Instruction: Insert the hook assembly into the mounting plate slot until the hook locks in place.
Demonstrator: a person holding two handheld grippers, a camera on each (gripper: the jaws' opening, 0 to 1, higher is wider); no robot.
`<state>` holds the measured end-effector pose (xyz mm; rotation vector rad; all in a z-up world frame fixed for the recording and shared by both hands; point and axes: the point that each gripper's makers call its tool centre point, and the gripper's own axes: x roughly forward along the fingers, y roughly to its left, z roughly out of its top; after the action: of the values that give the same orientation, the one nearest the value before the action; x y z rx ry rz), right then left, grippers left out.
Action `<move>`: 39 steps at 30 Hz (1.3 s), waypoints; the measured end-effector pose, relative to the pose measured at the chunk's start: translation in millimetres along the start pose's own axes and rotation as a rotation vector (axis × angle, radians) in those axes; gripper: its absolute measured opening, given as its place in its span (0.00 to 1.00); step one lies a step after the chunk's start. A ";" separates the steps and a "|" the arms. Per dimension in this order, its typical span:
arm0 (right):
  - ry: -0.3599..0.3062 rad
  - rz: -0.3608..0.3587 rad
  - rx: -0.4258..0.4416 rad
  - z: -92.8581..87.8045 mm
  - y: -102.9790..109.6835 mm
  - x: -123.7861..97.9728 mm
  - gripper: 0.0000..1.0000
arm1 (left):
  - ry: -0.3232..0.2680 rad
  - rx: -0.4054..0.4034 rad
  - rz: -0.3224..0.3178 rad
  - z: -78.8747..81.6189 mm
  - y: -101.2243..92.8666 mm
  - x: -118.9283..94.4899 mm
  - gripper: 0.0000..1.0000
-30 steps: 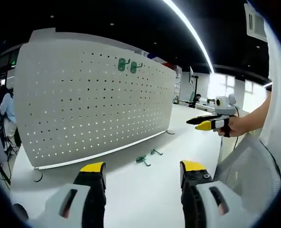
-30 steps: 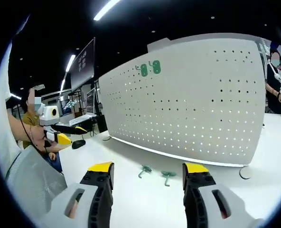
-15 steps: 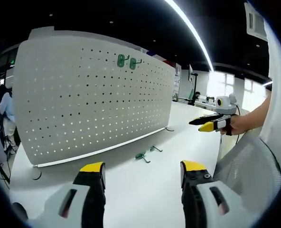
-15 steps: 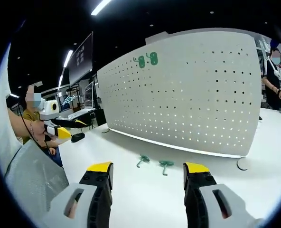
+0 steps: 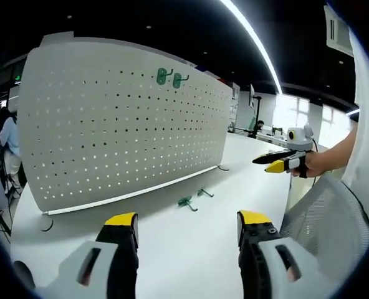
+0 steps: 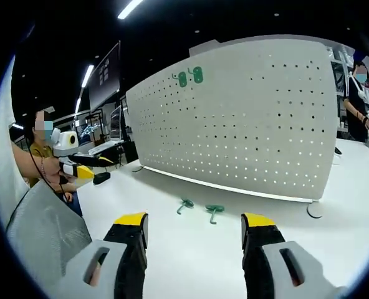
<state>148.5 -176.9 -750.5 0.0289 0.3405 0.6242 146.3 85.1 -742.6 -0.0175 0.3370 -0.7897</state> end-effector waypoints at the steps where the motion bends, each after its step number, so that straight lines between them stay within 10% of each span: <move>1: 0.000 0.002 0.000 0.3 0.7 0.6 0.59 | 0.000 0.000 0.000 0.4 -0.2 0.7 0.66; 39: 0.019 0.016 -0.015 -1.0 3.1 -4.1 0.60 | 0.248 0.255 -0.257 -2.5 -9.9 95.7 0.67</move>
<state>143.4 -176.8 -749.7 0.0112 0.3539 0.6430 201.2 11.4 -771.4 0.2833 0.4728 -1.0885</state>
